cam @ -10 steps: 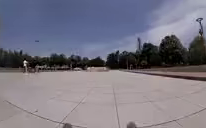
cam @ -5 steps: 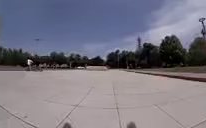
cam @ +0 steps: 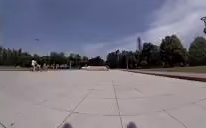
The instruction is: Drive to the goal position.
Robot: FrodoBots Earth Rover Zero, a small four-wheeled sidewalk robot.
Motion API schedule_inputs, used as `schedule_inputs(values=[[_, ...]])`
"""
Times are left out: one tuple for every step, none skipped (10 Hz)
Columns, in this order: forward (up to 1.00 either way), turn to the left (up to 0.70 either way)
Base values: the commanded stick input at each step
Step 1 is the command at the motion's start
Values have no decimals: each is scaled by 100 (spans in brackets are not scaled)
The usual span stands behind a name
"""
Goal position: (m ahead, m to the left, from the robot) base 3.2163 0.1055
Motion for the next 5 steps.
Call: schedule_inputs(values=[[45, 6], [45, 5], [45, 4], [45, 3], [45, 3]])
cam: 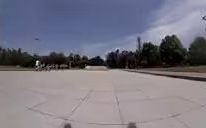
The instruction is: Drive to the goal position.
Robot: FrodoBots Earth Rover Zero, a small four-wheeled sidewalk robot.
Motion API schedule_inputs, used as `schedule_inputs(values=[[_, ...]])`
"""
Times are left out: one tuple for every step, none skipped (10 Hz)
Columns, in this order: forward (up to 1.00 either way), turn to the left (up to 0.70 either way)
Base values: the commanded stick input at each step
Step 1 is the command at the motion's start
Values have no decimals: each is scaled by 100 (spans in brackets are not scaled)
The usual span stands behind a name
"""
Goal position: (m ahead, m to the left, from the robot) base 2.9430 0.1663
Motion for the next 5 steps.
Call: schedule_inputs(values=[[45, 3], [45, 3], [45, 3], [45, 3], [45, 3]])
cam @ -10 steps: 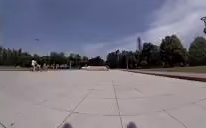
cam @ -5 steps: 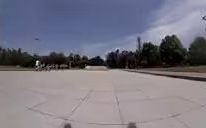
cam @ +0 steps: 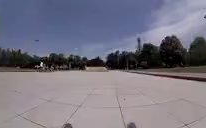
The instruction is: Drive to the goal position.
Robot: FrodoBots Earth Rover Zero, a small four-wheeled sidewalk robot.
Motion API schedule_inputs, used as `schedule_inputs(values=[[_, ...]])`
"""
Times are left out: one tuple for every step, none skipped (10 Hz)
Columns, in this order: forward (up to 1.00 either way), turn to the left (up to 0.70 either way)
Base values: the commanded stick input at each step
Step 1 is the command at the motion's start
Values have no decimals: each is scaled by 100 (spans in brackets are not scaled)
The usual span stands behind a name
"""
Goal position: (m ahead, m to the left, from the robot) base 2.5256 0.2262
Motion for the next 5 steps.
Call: schedule_inputs(values=[[45, 3], [45, 3], [45, 3], [45, 4], [45, 5]])
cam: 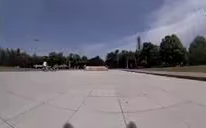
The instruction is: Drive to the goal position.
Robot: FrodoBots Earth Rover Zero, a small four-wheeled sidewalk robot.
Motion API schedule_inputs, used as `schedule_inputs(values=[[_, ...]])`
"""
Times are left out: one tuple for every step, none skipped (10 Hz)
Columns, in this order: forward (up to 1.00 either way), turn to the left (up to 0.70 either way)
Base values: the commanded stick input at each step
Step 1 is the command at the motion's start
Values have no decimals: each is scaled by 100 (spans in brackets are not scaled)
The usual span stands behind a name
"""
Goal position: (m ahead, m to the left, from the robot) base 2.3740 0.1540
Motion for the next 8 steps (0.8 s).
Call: schedule_inputs(values=[[45, 4], [45, 3], [45, 4], [45, 5], [45, 5], [45, 5], [45, 5], [45, 5]])
